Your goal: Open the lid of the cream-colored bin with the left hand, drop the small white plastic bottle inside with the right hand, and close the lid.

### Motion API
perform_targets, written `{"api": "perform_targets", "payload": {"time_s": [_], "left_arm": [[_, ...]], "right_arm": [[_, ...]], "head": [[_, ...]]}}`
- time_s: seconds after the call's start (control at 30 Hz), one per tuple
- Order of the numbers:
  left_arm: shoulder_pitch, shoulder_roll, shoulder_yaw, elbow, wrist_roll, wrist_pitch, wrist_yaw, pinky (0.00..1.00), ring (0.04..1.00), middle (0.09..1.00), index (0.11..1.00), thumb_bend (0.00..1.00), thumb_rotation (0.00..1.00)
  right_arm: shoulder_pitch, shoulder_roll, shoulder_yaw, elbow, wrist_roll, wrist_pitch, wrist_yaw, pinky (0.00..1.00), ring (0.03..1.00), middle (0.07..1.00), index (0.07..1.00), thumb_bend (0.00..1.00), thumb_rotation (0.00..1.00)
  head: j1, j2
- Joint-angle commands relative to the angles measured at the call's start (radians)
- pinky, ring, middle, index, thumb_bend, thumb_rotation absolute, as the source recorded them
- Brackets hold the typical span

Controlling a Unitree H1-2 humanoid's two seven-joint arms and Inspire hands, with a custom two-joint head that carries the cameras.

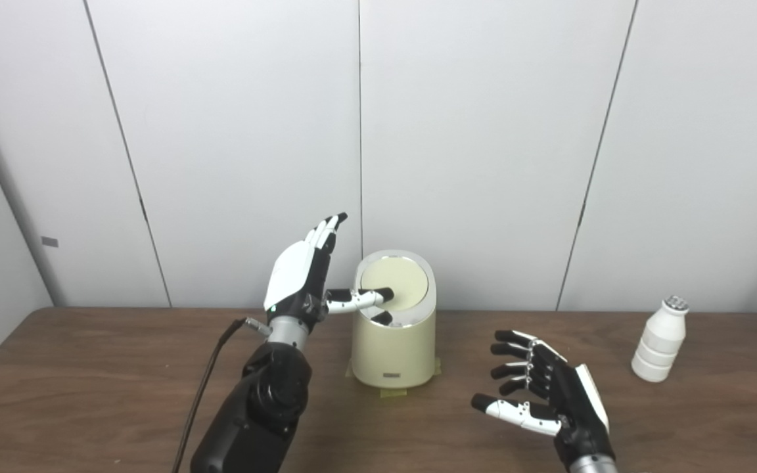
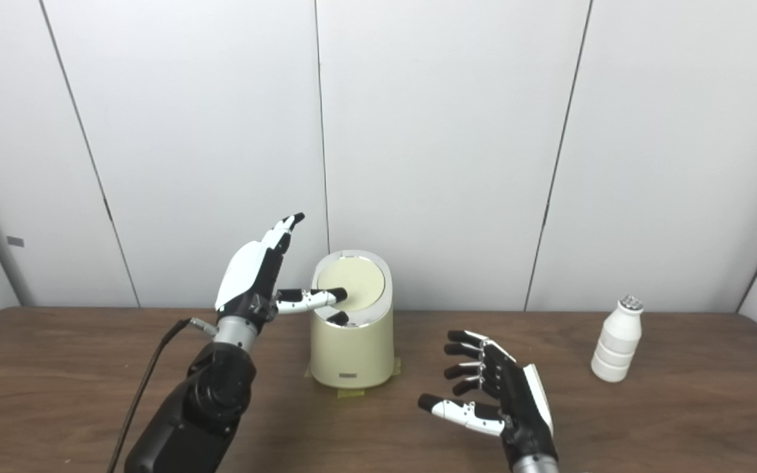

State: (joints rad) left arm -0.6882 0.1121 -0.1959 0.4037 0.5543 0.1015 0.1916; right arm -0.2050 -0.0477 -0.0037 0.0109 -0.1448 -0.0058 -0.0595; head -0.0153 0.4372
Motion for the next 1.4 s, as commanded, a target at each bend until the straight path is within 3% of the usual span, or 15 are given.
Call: {"api": "perform_targets", "payload": {"time_s": [0.0,0.5,0.9,1.0,1.17,1.37], "left_arm": [[-0.075,-0.004,-0.008,0.002,0.027,-0.012,0.032,1.00,1.000,1.000,1.000,0.89,0.33],[-0.113,-0.014,-0.029,0.095,0.032,-0.021,0.066,1.00,1.000,1.000,1.000,0.87,0.31],[-0.129,-0.001,-0.089,0.118,0.106,0.005,0.091,1.00,1.000,1.000,1.000,0.82,0.17],[-0.129,0.010,-0.112,0.098,0.134,0.037,0.062,0.99,1.000,1.000,1.000,0.81,0.13],[-0.132,0.049,-0.167,0.058,0.182,0.117,-0.046,0.98,1.000,1.000,1.000,0.85,0.02],[-0.128,0.080,-0.207,0.041,0.217,0.155,-0.108,0.94,1.000,1.000,1.000,0.87,0.00]], "right_arm": [[-0.025,0.004,0.002,-0.039,-0.001,-0.024,-0.006,0.48,0.595,0.699,0.708,0.71,0.18],[-0.012,0.031,0.024,-0.069,-0.016,-0.009,-0.008,0.43,0.540,0.690,0.689,0.71,0.19],[-0.010,0.046,0.026,-0.091,-0.024,0.017,-0.007,0.42,0.535,0.693,0.683,0.72,0.23],[-0.010,0.044,0.028,-0.094,-0.032,0.019,-0.010,0.43,0.540,0.695,0.686,0.71,0.23],[-0.010,0.045,0.028,-0.097,-0.034,0.018,-0.011,0.43,0.539,0.689,0.683,0.70,0.22],[-0.011,0.044,0.026,-0.101,-0.039,0.024,-0.011,0.42,0.536,0.688,0.685,0.71,0.23]], "head": [[-0.001,0.002],[-0.020,0.012],[-0.024,0.018],[-0.025,0.019],[-0.024,0.024],[-0.020,0.027]]}}
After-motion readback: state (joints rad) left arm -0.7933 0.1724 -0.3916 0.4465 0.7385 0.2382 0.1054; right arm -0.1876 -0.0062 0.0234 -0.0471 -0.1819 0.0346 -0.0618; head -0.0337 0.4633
